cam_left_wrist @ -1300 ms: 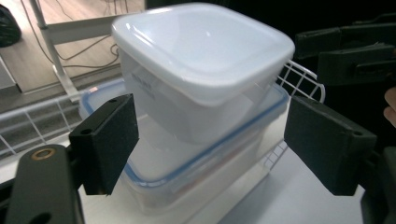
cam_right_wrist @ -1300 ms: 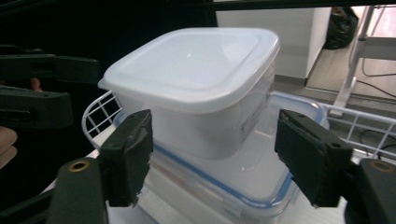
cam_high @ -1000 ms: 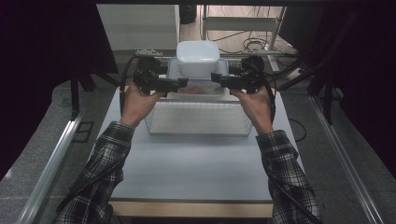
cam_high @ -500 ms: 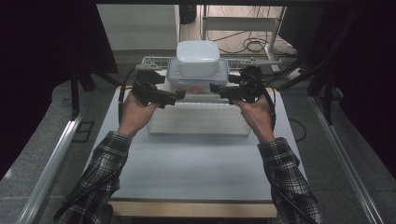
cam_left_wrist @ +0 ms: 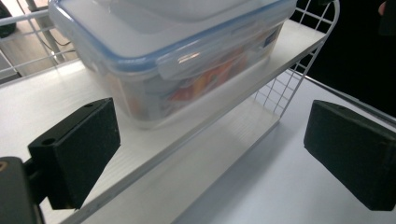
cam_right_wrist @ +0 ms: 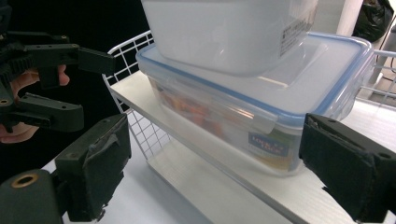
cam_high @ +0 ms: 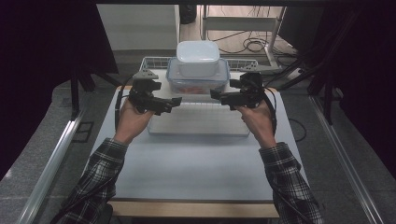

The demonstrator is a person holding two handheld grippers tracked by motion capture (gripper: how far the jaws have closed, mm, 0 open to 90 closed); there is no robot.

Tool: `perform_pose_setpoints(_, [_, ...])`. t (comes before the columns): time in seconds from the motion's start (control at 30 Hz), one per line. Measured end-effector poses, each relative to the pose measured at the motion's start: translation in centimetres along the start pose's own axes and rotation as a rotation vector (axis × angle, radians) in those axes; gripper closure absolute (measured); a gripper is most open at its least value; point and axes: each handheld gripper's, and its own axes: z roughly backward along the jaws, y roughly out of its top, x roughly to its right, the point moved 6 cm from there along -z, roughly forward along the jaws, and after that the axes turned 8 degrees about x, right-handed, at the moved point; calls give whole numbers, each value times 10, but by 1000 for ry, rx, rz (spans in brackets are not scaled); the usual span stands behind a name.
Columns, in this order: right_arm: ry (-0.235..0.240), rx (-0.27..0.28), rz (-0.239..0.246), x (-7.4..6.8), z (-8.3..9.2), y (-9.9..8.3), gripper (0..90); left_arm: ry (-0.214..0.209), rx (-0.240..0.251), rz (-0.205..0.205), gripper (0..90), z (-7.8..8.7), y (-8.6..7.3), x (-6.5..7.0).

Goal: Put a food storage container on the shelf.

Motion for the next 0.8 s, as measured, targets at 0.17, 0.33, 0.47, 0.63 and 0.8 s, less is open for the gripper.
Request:
perform_pose_setpoints(0.17, [0, -5, 12, 1, 2, -6, 79, 5, -7, 3, 36, 2, -8, -3])
perform_pose_setpoints(0.33, [4, -20, 22, 1, 3, -13, 71, 9, -23, 1, 36, 4, -16, -5])
perform_pose_setpoints(0.47, [7, -28, 24, 1, 4, -16, 63, 11, -27, 3, 38, 7, -20, -6])
perform_pose_setpoints(0.63, [13, -37, 29, 0, 8, -20, 53, 3, -30, 2, 43, 11, -22, -6])
perform_pose_setpoints(0.8, [21, -46, 33, -1, 11, -24, 47, -4, -42, -6, 45, 13, -27, -4])
